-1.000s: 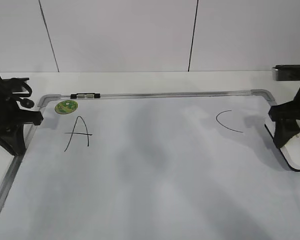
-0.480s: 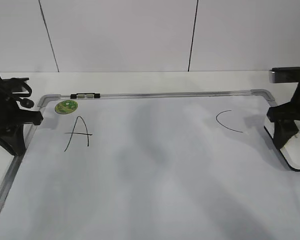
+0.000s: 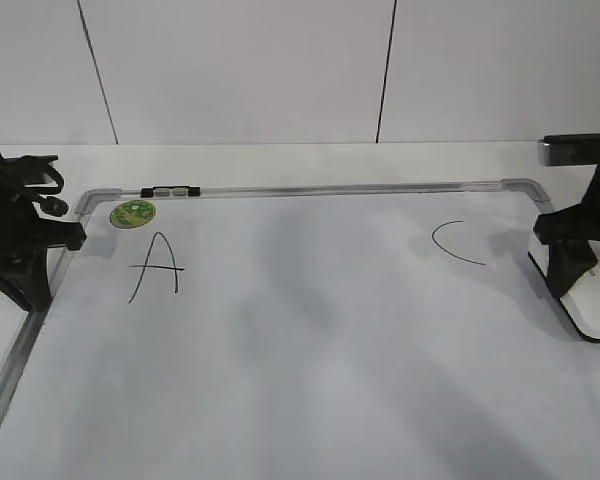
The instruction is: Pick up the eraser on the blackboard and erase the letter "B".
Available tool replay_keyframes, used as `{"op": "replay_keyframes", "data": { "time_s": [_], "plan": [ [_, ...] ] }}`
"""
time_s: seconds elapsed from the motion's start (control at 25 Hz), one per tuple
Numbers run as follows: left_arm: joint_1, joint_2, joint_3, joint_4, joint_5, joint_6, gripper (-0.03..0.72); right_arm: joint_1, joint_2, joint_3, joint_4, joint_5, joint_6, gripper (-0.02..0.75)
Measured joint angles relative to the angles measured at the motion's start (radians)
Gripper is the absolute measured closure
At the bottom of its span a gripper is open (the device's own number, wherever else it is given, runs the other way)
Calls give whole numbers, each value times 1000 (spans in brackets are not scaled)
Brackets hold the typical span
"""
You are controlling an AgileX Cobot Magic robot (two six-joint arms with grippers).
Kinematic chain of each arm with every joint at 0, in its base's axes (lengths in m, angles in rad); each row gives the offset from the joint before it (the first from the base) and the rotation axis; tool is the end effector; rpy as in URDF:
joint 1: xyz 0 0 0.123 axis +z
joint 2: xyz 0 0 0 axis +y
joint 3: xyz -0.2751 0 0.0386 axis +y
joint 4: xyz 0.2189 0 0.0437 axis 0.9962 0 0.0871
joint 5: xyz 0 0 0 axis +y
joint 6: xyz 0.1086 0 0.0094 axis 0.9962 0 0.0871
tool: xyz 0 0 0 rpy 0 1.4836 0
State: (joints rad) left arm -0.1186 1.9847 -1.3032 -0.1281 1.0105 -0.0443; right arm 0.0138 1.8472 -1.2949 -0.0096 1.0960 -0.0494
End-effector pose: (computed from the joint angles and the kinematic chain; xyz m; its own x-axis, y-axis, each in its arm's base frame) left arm 0.3364 -0.0520 0.1471 -0.9991 0.0065 0.0423 0.0021 0.9946 -0.1041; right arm 0.3224 0.0035 0.1905 -0.9977 -0.0675 -0.0092 -0.0675 0.9977 -0.0090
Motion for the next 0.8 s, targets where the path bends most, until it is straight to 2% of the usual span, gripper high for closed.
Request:
{"op": "replay_keyframes", "data": {
  "time_s": [0.8],
  "plan": [
    [0, 0, 0, 0, 0, 0, 669, 0, 0, 0, -2, 0, 0, 192]
  ]
}}
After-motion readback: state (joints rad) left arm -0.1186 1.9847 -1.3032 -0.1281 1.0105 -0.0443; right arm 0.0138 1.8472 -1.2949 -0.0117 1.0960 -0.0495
